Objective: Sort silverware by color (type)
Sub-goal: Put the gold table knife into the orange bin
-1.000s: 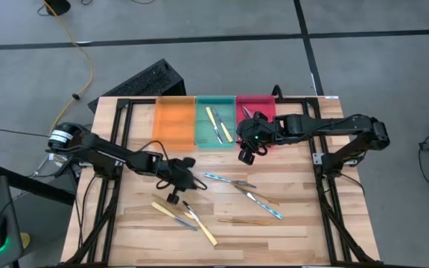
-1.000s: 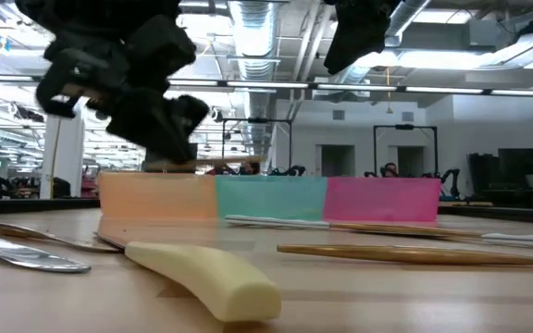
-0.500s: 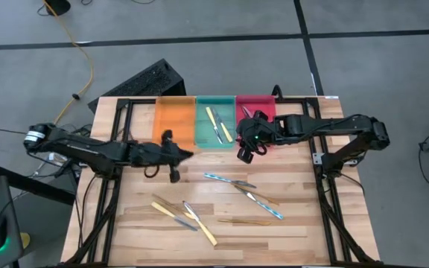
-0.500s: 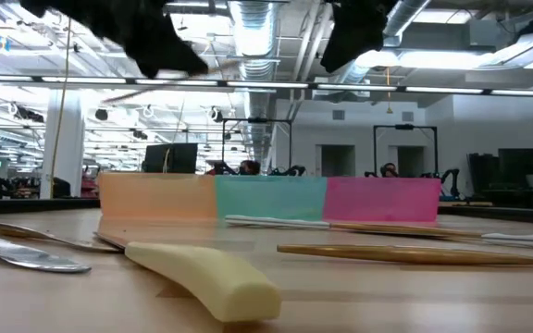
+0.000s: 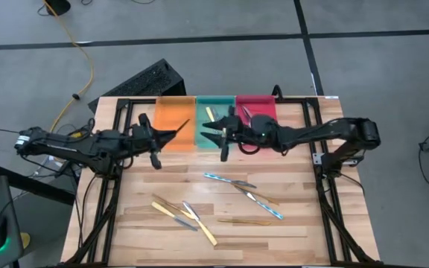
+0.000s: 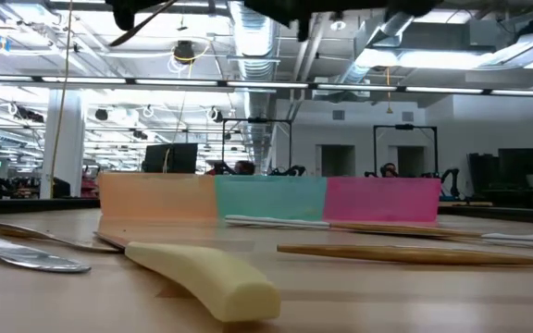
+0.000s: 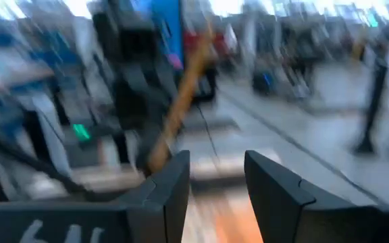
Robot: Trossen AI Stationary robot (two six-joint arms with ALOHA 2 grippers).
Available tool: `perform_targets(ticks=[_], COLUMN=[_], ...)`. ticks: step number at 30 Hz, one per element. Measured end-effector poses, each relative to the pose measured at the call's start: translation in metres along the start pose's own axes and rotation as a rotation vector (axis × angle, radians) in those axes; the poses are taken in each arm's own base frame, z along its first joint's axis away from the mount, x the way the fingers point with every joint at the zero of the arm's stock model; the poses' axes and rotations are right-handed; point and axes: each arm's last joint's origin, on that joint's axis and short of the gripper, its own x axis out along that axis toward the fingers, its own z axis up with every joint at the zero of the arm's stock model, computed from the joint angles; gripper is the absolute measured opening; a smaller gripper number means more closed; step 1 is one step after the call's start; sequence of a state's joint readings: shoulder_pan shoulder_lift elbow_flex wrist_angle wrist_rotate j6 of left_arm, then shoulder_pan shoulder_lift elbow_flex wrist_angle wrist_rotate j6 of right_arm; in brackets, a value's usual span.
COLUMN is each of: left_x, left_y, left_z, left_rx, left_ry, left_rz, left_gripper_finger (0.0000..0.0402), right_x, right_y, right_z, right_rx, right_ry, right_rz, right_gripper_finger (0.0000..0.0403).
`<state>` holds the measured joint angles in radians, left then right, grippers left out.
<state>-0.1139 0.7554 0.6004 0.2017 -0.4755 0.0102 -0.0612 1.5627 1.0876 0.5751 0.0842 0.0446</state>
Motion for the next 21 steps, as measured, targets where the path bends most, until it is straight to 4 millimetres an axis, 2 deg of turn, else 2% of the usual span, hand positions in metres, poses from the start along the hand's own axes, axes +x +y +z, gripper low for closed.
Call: perform_targets(ticks=[4, 10, 14, 21], left_x=[0.000, 0.002, 0.002, 0.002], left_y=[0.000, -0.002, -0.002, -0.002], left_z=[-0.004, -0.012, -0.013, -0.013], left_rx=[0.017, 0.009, 0.012, 0.014], left_ry=[-0.056, -0.102, -0.096, -0.097], left_rz=[-0.001, -0.008, -0.019, -0.023], left_gripper_finger=[0.0000, 0.0000, 0.0000, 0.0000], right_x=[0.022, 0.055, 0.065, 0.068], right_y=[-0.003, -0.005, -0.004, -0.008], right_z=[-0.009, -0.026, -0.023, -0.011], right_rx=[0.040, 0.081, 0.079, 0.068], right_ry=[-0.090, -0.058, -0.075, -0.114], right_rz=[0.127, 0.179, 0.211, 0.205], right_gripper_finger=[0.0180, 0.0225, 0.0251, 0.0255])
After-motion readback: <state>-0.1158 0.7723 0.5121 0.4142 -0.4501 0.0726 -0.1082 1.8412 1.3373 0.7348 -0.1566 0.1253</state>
